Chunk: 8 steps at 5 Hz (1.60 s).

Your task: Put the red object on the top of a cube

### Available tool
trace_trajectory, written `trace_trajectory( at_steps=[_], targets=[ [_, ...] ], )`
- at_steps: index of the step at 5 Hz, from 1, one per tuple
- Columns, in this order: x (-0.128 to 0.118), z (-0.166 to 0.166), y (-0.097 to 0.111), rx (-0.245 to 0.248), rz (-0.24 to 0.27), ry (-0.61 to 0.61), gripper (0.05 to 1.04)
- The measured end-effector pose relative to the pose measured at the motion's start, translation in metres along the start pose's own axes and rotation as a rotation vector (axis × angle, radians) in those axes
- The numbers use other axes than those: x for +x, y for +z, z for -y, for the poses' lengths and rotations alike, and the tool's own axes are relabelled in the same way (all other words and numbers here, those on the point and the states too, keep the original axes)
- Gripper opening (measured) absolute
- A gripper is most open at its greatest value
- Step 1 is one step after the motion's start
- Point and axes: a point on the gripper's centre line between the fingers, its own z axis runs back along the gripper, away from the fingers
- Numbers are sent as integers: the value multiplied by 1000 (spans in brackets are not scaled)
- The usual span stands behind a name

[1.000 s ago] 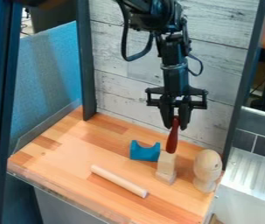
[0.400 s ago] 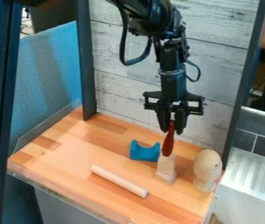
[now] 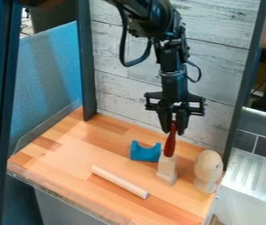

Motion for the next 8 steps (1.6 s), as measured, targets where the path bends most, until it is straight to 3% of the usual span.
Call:
trace_trajectory(
  at_steps=[8],
  targets=[
    [-1,-11,-13,16,42,-19,321]
  ],
)
